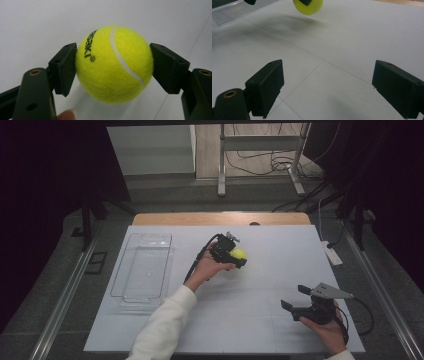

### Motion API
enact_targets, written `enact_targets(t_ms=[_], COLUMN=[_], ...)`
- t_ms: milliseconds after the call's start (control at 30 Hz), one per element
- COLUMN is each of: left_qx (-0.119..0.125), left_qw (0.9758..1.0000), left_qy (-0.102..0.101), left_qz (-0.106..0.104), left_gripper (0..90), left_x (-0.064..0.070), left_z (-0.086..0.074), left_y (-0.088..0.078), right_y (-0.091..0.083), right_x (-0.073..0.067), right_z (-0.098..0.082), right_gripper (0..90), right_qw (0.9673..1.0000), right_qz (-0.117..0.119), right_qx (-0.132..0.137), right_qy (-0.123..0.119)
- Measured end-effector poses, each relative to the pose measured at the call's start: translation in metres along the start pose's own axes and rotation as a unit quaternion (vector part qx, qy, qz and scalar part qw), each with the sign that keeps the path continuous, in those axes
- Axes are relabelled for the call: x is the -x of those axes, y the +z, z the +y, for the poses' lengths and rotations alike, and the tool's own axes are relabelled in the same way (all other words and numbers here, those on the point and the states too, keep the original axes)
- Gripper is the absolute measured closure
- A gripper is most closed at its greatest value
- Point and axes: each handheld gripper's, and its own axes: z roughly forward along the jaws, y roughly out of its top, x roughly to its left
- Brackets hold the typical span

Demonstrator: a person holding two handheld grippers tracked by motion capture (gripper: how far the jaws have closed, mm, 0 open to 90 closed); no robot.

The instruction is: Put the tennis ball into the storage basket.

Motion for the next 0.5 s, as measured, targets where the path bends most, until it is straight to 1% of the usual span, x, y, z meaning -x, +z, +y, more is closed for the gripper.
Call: enact_targets(t_ms=[267,500], left_qx=[0.006,0.015], left_qw=[1.0,0.9999], left_qy=[0.002,0.002], left_qz=[-0.001,-0.001], left_gripper=[27.0,27.0], left_x=[0.002,0.002], left_z=[-0.001,-0.003], left_y=[-0.004,-0.01], right_y=[0.0,0.0], right_x=[0.0,0.0], right_z=[0.0,0.0], right_gripper=[11.1,11.1], right_qw=[1.0,1.0], right_qz=[0.0,-0.001], right_qx=[0.0,0.0], right_qy=[0.0,0.0])
